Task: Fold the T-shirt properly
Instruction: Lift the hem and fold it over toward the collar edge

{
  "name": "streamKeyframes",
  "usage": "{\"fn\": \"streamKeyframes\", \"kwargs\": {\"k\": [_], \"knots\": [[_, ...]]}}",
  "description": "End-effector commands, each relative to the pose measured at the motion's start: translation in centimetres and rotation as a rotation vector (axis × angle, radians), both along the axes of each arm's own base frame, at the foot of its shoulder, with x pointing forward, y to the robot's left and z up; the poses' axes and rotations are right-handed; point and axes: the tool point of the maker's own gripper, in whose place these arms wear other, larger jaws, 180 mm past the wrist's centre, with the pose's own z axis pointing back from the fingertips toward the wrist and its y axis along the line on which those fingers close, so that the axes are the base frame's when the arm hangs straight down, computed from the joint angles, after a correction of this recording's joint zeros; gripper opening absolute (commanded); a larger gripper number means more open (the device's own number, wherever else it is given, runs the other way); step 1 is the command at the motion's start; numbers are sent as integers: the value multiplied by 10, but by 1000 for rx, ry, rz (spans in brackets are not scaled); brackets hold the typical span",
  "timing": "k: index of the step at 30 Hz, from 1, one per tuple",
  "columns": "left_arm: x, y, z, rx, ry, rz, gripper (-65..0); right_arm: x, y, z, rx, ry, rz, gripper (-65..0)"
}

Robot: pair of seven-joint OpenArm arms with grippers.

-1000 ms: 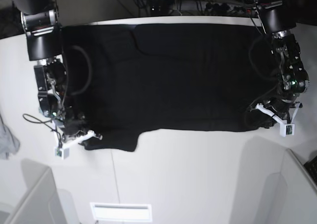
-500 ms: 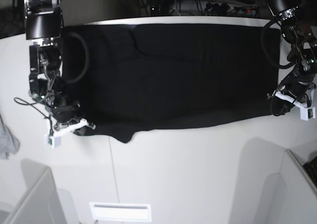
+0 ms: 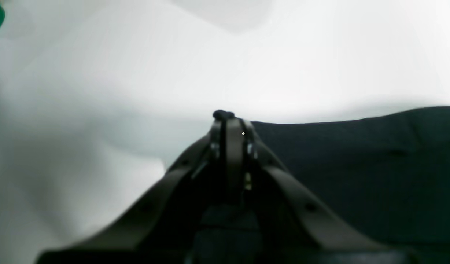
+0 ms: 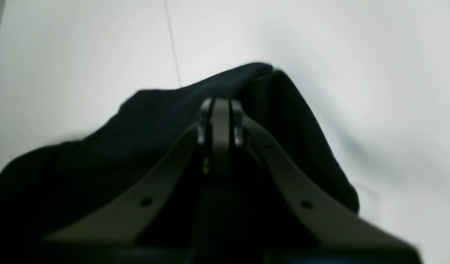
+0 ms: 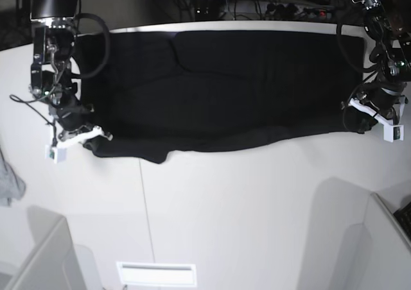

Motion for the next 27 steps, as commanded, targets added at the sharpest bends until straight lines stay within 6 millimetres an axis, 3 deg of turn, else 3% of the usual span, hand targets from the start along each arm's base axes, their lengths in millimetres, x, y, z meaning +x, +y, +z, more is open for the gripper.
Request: {"fn": "streamKeyframes", "kwargs": {"k": [1, 11, 21, 27], "knots": [[3, 3, 13, 28, -34, -10, -650, 7, -1, 19, -13, -65, 8, -650], [-12, -1, 7, 42, -2, -27, -650, -19, 12, 28, -18, -81, 45, -650], [-21, -8, 10, 13, 2, -55, -650, -43, -1, 36, 25, -54, -33, -650], [-31, 10, 21, -15, -28, 0, -650, -52, 0, 36, 63, -6, -49, -650]]}}
